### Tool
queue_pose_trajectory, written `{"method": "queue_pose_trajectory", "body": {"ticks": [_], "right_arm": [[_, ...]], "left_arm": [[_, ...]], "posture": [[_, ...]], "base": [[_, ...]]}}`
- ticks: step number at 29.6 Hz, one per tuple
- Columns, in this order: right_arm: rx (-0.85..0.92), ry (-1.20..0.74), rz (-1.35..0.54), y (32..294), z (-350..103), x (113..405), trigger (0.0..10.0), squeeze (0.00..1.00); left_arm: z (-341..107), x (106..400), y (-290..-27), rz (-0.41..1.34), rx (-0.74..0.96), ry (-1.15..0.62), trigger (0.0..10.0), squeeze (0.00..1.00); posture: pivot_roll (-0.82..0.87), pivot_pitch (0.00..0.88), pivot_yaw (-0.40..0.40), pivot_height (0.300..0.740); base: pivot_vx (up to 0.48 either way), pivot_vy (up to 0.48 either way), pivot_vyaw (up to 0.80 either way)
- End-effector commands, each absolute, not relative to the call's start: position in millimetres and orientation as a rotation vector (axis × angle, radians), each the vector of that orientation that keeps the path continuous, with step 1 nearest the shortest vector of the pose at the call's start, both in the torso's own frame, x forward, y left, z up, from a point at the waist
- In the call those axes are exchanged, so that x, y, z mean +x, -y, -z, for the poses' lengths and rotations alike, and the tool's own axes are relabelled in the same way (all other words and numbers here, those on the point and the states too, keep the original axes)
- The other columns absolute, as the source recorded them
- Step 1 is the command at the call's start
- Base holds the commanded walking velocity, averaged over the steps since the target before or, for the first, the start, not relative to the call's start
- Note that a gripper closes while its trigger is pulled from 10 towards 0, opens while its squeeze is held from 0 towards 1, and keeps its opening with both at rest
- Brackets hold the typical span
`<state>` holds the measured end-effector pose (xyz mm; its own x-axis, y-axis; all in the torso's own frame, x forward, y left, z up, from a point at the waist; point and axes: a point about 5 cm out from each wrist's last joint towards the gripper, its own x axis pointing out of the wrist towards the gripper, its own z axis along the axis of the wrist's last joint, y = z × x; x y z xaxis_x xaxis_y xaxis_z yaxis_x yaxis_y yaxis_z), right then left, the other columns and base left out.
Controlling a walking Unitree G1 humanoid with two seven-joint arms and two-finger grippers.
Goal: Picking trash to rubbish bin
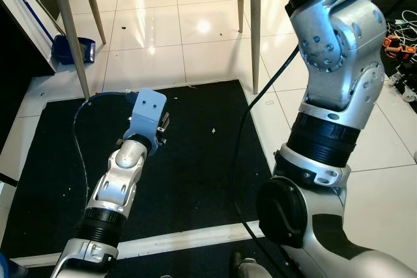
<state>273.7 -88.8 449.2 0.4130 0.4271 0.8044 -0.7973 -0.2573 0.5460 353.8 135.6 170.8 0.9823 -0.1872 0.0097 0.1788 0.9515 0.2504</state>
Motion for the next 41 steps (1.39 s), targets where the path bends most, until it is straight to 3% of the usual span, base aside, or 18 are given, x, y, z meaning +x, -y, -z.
{"method": "queue_pose_trajectory", "body": {"ticks": [1, 13, 19, 23, 24, 26, 29, 31, 41], "right_arm": [[1.387, 0.387, -1.217, 93.9, -448.5, 268.3, 10.0, 0.00], [1.438, 0.530, -1.189, 128.5, -440.9, 264.0, 10.0, 0.00], [1.419, 0.524, -0.940, 146.1, -381.8, 278.0, 10.0, 0.00], [1.085, 0.296, -0.487, 146.1, -309.3, 313.1, 10.0, 0.00], [1.085, 0.296, -0.487, 146.1, -309.3, 313.1, 10.0, 0.00], [0.762, 0.130, -0.264, 144.8, -259.7, 326.1, 10.0, 0.00], [0.616, 0.051, -0.185, 146.8, -230.3, 327.9, 10.0, 0.00], [0.362, -0.046, -0.124, 149.7, -184.0, 323.2, 10.0, 0.00], [0.099, -0.123, -0.032, 164.2, -127.7, 311.9, 10.0, 0.00]], "left_arm": [[-165.8, 351.3, -140.5, 0.179, 0.259, 0.011, 10.0, 0.00], [-167.6, 352.3, -143.2, 0.169, 0.262, 0.016, 10.0, 0.00], [-165.6, 345.9, -150.3, 0.148, 0.264, 0.016, 10.0, 0.00], [-158.3, 344.0, -157.8, 0.115, 0.258, 0.008, 10.0, 0.00], [-158.3, 344.0, -157.8, 0.115, 0.258, 0.008, 10.0, 0.00], [-151.0, 341.6, -159.0, 0.103, 0.254, -0.003, 10.0, 0.00], [-146.5, 340.4, -158.9, 0.100, 0.256, -0.010, 10.0, 0.00], [-134.0, 336.7, -158.0, 0.099, 0.266, -0.039, 10.0, 0.00], [-116.4, 326.9, -153.8, 0.108, 0.252, -0.074, 10.0, 0.00]], "posture": [[0.02, 0.276, 0.091, 0.740], [0.02, 0.272, 0.089, 0.740], [0.02, 0.254, 0.095, 0.740], [-0.01, 0.203, 0.080, 0.740], [-0.01, 0.203, 0.080, 0.740], [-0.02, 0.141, 0.046, 0.740], [-0.02, 0.137, 0.043, 0.740], [-0.03, 0.133, 0.043, 0.740], [-0.03, 0.110, 0.041, 0.740]], "base": [[0.000, 0.000, 0.00], [0.000, 0.000, 0.00], [0.000, 0.000, 0.00], [0.000, 0.000, 0.00], [0.000, 0.000, 0.00], [0.000, 0.000, 0.00], [0.000, 0.000, 0.00], [0.000, 0.000, 0.00], [0.000, 0.000, 0.00]]}}
